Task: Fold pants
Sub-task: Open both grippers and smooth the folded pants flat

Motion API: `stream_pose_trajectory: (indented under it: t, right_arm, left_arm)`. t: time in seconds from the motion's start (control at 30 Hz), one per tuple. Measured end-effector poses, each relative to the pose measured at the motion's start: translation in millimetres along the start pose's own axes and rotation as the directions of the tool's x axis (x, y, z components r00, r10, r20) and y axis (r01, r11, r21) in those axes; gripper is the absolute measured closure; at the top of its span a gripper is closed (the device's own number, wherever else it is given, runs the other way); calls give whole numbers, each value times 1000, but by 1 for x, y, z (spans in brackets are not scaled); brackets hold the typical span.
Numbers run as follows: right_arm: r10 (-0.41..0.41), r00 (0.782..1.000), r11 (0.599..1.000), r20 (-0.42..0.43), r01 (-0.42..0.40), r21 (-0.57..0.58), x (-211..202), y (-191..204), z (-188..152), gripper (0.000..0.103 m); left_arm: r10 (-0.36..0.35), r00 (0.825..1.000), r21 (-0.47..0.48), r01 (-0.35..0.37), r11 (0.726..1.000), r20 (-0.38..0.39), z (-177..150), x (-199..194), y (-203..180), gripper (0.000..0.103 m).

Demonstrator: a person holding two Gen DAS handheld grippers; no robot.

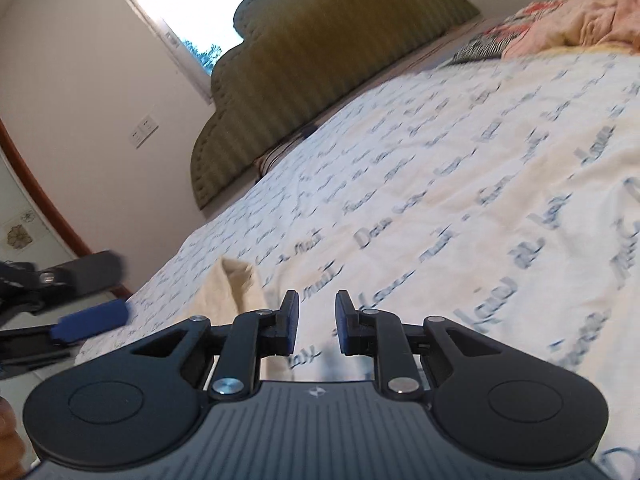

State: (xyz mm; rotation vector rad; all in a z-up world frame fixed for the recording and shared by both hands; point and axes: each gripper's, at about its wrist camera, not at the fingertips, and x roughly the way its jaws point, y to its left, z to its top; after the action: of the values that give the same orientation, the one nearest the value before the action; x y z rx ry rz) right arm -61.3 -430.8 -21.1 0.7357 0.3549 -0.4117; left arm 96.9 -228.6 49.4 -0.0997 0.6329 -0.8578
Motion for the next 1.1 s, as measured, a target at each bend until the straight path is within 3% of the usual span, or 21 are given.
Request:
stream_pose_trajectory:
  t: [0.03, 0.1, 0.13, 0.17, 0.27, 0.37, 0.47, 0.53, 0.57, 0.63, 0.67, 0.7, 0.77, 0.9, 0.97, 1.1]
  right_arm:
    - [7, 1000, 1000, 5, -7, -12, -3, 1, 2, 81]
    - [48, 999, 998, -6, -48, -47, -13, 5, 1, 66]
    - [80, 997, 994, -16, -81, -70, -17, 10, -1, 48]
    - [117, 993, 988, -27, -119, -97, -22, 16, -3, 38]
    - [222, 971, 948, -89, -237, -214, -29, 42, -9, 38]
    - [228, 961, 918, -154, -265, -296, -26, 63, -16, 38]
    - [141, 971, 922, -191, -199, -333, -13, 67, -22, 38]
    - [95, 972, 910, -215, -172, -376, -7, 67, -29, 39]
    - [54, 974, 885, -218, -148, -441, -5, 68, -35, 38]
    - [-77, 980, 791, -184, -52, -609, -3, 70, -54, 22]
    - [-89, 982, 768, -169, -41, -640, -7, 65, -62, 22]
    - [-82, 982, 782, -173, -44, -621, -11, 63, -61, 22]
    - [-65, 984, 803, -166, -47, -594, -18, 62, -54, 22]
    - [-2, 996, 802, -93, -54, -595, -25, 81, -35, 22]
    - [45, 994, 802, -102, -96, -590, -17, 91, -22, 22]
    - [82, 982, 810, -170, -166, -563, 30, 93, 5, 22]
  left_arm:
    - [46, 999, 13, -46, 999, 22, 2, -8, 6, 31]
    - [129, 991, 44, -131, 990, 45, 3, -23, 21, 30]
    - [175, 983, 48, -177, 983, 47, 2, -28, 31, 30]
    - [226, 973, 43, -228, 973, 48, -1, -32, 42, 30]
    - [346, 938, 9, -346, 938, 31, -11, -43, 77, 30]
    - [388, 921, -30, -389, 921, -20, -21, -46, 106, 30]
    - [399, 913, -29, -402, 915, -86, -34, -45, 121, 30]
    - [405, 909, 37, -403, 914, -102, -44, -43, 118, 30]
    - [421, 902, 100, -413, 905, -94, -50, -42, 113, 29]
    - [450, 891, 233, -425, 875, -64, -61, -40, 100, 21]
    - [461, 886, 286, -431, 856, -43, -67, -41, 96, 19]
    - [471, 882, 317, -441, 840, -21, -75, -42, 93, 18]
    - [476, 879, 322, -450, 833, -5, -74, -47, 93, 19]
    - [453, 891, 234, -441, 866, 4, -51, -51, 107, 19]
    - [454, 891, 211, -445, 870, 5, -38, -48, 114, 19]
    - [518, 855, 204, -508, 837, 6, -19, -31, 128, 17]
